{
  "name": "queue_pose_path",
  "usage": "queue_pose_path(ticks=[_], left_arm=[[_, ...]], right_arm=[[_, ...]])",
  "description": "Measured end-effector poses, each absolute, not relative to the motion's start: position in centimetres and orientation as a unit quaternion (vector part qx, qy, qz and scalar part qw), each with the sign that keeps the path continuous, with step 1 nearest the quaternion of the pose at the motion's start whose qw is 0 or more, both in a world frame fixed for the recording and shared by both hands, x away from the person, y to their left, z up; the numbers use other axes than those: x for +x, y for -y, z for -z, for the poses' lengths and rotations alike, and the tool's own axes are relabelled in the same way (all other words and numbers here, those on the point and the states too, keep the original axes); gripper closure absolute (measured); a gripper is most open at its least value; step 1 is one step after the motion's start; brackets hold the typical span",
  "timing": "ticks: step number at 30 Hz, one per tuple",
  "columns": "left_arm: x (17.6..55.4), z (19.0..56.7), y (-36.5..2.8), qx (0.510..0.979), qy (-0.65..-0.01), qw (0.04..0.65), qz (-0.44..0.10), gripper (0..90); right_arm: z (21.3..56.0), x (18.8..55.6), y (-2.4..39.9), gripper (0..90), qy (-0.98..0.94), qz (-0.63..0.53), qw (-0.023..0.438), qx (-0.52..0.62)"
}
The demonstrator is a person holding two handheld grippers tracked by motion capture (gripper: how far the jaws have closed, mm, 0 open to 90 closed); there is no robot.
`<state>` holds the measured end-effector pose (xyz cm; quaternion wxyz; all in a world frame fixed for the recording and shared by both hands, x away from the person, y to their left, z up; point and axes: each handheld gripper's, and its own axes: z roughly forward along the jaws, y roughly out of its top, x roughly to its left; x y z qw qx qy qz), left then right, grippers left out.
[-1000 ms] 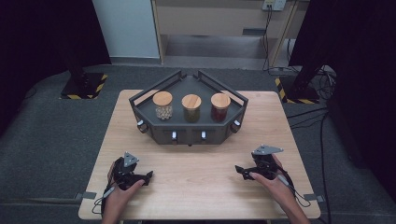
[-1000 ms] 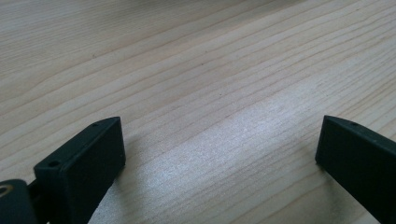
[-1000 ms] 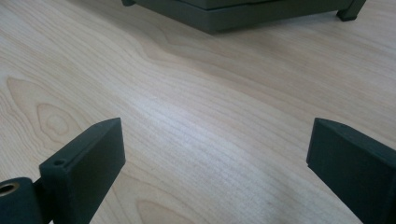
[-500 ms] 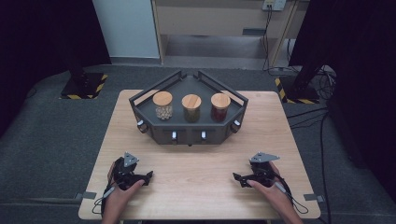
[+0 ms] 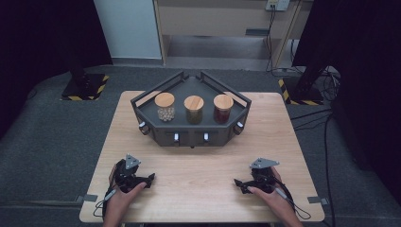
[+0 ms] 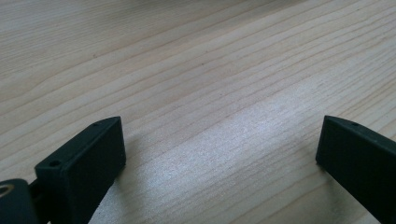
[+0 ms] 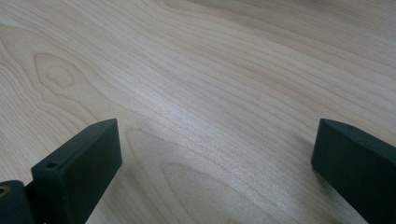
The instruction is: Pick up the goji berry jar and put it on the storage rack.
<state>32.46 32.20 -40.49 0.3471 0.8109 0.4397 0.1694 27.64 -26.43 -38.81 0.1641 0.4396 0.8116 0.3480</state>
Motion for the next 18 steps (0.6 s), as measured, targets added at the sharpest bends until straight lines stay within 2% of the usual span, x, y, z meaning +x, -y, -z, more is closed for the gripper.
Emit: queue_pose_path(ticks=[5,18], left_arm=[[32.46,40.49,-32.2,0.811,-0.44,0.347,-0.169,0.0],[32.44,40.49,-32.18,0.811,-0.44,0.347,-0.17,0.1]], right_arm=[[38.66,27.46,25.44,0.8,-0.822,-0.329,0.178,0.43],[38.66,27.45,25.42,0.9,-0.822,-0.328,0.179,0.43]])
